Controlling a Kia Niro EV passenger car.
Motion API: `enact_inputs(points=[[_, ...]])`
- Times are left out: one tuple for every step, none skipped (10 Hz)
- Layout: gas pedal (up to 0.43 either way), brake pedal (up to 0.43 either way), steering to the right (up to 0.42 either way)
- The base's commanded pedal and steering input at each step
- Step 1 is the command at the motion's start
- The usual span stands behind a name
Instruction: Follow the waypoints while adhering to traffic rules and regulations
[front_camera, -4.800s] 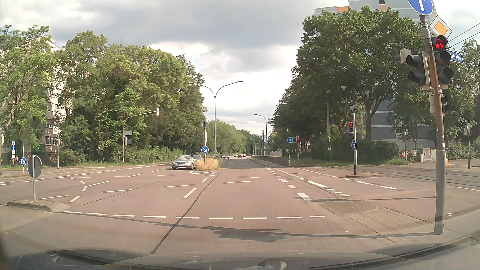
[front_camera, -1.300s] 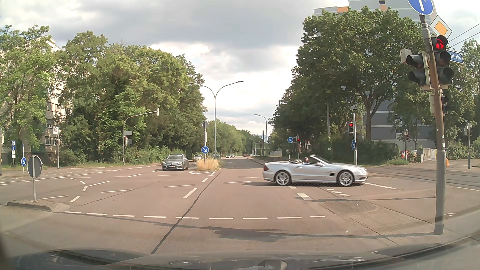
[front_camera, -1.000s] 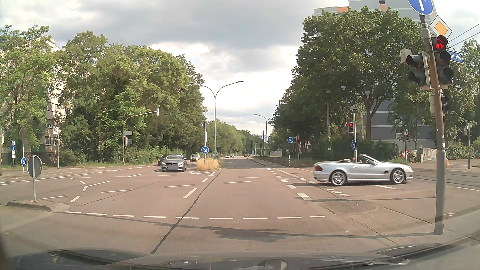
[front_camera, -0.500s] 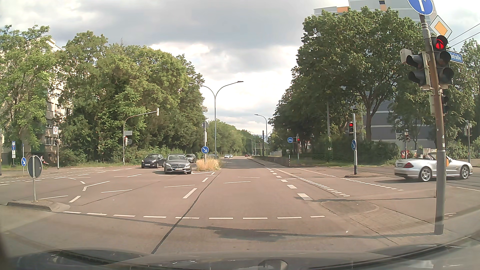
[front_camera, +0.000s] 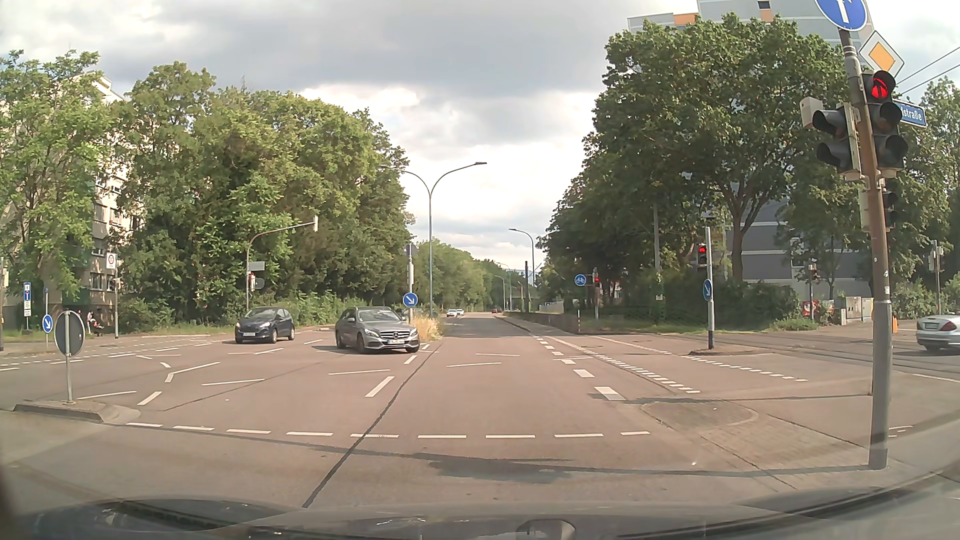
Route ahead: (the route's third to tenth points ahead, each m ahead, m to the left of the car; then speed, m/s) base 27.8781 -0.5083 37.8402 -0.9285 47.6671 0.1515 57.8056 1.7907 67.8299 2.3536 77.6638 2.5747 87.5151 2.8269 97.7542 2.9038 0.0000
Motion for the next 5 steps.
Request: enact_inputs(points=[[0.0,0.22,-0.008],[0.0,0.22,-0.008],[0.0,0.22,-0.008],[0.0,0.22,-0.008],[0.0,0.22,-0.008]])
